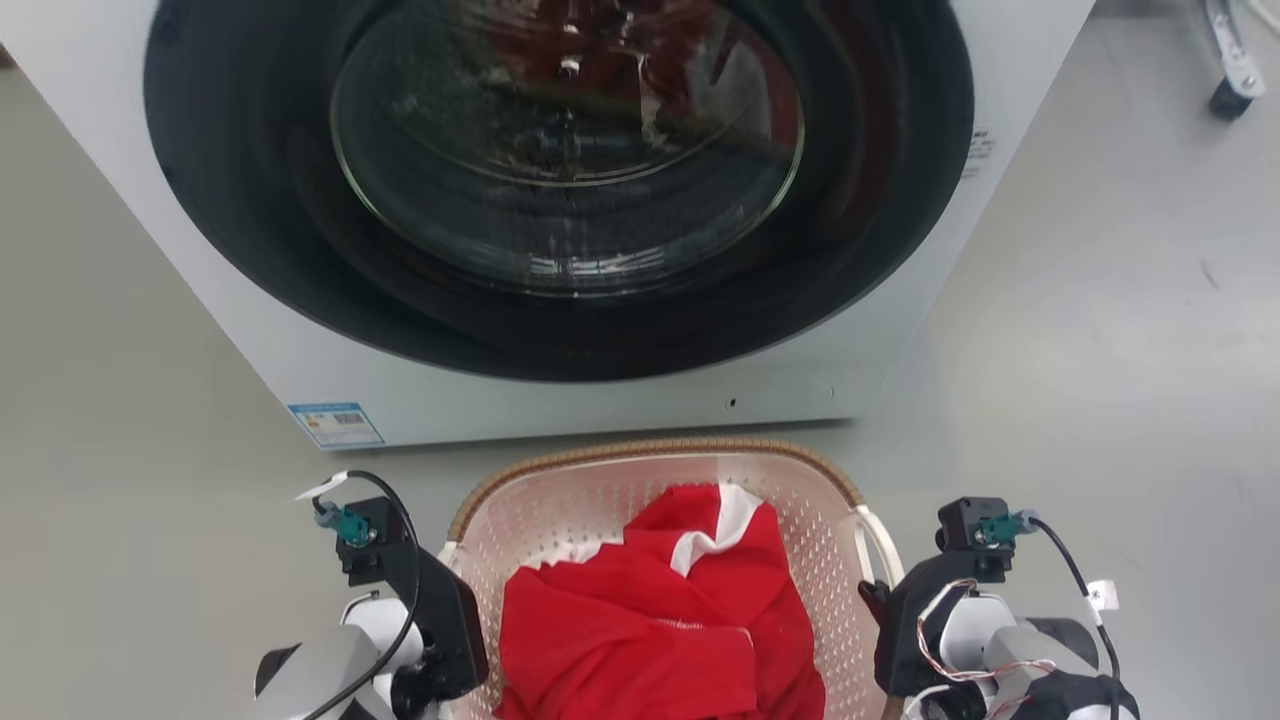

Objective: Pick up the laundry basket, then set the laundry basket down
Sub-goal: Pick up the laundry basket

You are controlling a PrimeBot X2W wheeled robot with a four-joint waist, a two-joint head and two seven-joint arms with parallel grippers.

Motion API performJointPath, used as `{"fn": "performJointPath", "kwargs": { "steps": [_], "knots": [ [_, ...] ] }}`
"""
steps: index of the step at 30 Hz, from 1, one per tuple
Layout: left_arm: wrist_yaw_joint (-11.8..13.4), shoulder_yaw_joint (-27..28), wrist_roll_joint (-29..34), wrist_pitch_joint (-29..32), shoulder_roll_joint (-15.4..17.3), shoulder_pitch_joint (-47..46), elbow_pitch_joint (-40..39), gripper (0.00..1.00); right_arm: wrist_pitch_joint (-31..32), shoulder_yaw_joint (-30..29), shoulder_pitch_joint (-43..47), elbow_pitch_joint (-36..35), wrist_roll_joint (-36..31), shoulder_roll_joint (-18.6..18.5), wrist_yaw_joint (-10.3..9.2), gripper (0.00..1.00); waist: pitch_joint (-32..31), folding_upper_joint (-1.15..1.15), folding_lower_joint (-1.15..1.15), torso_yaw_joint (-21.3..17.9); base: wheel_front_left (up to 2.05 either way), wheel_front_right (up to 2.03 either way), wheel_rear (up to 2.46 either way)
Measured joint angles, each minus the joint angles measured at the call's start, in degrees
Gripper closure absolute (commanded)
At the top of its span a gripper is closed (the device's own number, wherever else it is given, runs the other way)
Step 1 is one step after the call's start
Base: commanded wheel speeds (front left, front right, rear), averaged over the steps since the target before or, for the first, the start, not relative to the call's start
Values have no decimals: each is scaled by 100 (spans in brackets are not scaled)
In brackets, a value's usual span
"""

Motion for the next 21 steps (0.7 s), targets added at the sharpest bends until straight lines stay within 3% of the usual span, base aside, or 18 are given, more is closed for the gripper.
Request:
{"fn": "performJointPath", "kwargs": {
  "steps": [21],
  "knots": [
    [0, -33, -135, 662, -1, 699, 40, 100, 861, 196, 740, -75, 505, -11, 2, 100, -1170, 0, 1, -32, 0, 0, 0]
  ]
}}
